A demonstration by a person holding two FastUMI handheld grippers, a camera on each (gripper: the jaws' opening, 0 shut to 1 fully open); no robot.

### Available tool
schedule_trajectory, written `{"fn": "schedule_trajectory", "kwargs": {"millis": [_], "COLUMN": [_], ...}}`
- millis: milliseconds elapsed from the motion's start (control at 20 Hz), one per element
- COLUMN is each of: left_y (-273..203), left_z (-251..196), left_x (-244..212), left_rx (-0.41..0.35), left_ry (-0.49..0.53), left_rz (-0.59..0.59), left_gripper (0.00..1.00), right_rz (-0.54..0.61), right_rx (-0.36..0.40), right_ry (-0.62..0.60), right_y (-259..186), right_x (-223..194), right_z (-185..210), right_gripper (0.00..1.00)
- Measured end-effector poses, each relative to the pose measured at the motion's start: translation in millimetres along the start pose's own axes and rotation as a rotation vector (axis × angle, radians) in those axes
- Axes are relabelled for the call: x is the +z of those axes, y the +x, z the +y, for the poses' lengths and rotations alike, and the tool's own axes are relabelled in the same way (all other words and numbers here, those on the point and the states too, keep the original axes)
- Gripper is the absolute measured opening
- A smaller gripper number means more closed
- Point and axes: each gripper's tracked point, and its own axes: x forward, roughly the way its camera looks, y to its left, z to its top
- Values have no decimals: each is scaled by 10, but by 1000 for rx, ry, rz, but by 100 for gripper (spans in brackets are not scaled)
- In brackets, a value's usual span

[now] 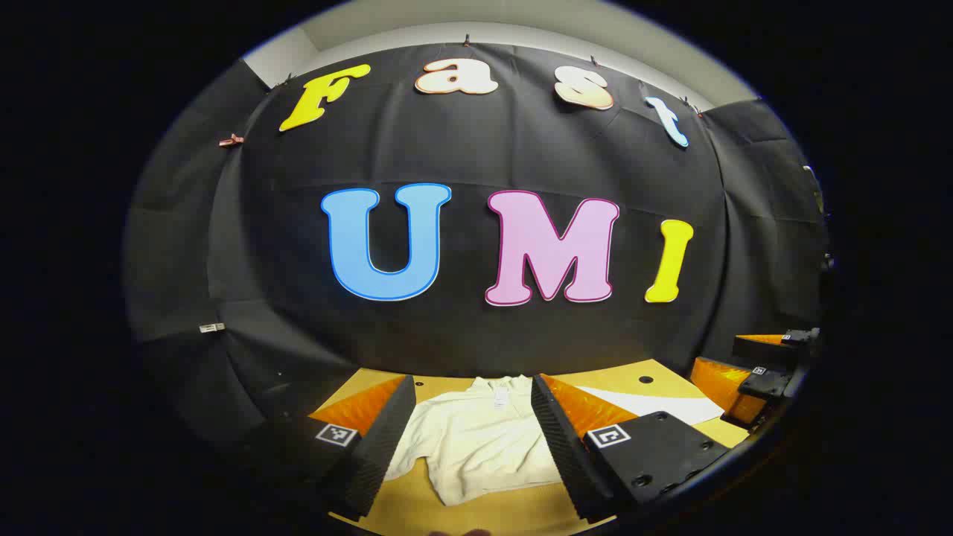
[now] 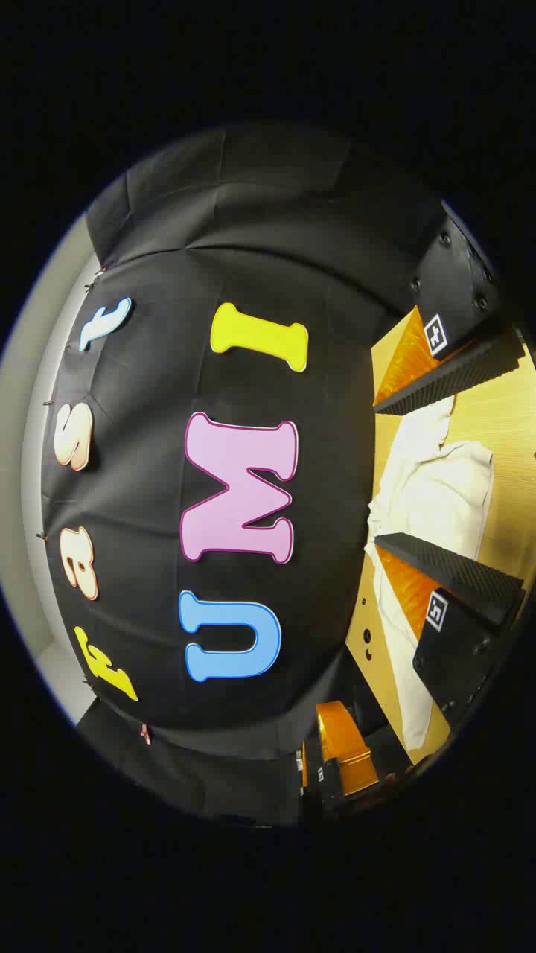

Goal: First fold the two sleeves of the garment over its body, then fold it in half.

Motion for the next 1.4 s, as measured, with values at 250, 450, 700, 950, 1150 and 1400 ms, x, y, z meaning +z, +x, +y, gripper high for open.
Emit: {"fn": "schedule_trajectory", "kwargs": {"millis": [250,450,700,950,1150,1400], "left_y": [61,109,175,245,253,262], "left_z": [-8,-16,-7,-39,-139,-207], "left_x": [-9,-33,-79,-112,-119,-228], "left_rx": [-2,-9,-13,-25,-50,-62], "left_ry": [0,3,2,-3,-2,4], "left_rz": [-2,4,20,40,42,69], "left_gripper": [96,96,96,96,96,96], "right_rz": [7,23,34,77,100,138], "right_rx": [-20,-29,-33,-16,-50,-129], "right_ry": [21,27,27,59,64,36], "right_y": [78,128,219,319,435,593], "right_x": [-14,-72,-106,-231,-340,-573], "right_z": [-48,-68,-69,-63,-263,-821], "right_gripper": [97,98,98,98,98,97]}}
